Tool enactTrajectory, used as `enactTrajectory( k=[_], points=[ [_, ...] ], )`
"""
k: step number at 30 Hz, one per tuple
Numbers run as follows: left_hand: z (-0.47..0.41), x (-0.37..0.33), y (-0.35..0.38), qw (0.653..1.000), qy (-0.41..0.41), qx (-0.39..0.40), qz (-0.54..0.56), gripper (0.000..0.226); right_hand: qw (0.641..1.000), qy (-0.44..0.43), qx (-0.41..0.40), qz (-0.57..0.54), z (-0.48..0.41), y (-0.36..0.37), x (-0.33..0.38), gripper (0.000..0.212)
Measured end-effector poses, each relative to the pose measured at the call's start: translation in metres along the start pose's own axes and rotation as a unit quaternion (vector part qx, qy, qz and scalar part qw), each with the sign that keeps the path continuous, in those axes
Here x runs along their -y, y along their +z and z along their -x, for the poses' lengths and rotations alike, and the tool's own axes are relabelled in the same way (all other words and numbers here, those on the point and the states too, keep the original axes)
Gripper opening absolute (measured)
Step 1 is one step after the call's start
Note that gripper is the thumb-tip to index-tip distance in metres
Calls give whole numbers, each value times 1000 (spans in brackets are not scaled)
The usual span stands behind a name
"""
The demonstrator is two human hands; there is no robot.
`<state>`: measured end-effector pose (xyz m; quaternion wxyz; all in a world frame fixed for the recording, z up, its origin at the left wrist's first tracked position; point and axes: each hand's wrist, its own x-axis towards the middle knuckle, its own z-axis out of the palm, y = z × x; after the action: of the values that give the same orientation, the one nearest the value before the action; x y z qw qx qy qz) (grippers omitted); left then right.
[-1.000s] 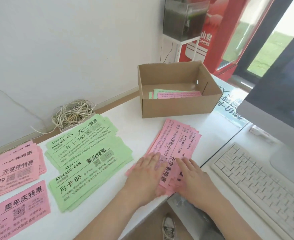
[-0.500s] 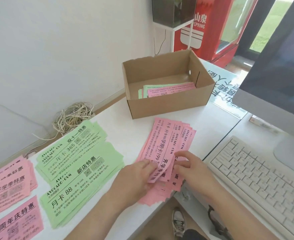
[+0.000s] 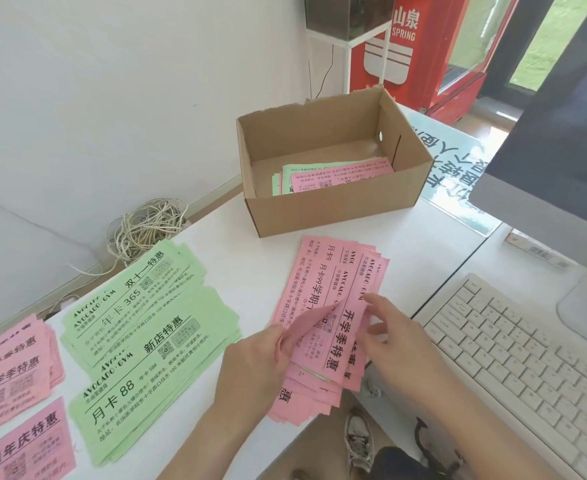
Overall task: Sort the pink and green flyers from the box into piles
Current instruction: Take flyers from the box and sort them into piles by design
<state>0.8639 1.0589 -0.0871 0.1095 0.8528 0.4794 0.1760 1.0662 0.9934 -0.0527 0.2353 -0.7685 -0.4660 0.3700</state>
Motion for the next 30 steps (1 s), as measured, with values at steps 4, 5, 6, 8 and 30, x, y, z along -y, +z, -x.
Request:
enactTrajectory(
  k=[4,5,6,8,30],
  points=[
    [4,3,9,1000,23,8,-18,29,983,42,-20,-175,0,7,-4,41],
    [4,4,10,999,28,6,-23,28,979,44,-33,-195,0,10,-3,40],
    [5,4,11,999,31,0,-23,27,975,45,-47,-210,0,12,-2,39],
    [5,3,8,1000,27,-4,-7,28,971,44,-78,-220,-1,15,0,35],
    [19,-34,1,984,149,50,-89,17,974,24,28,-225,-19,20,33,32]
  ],
)
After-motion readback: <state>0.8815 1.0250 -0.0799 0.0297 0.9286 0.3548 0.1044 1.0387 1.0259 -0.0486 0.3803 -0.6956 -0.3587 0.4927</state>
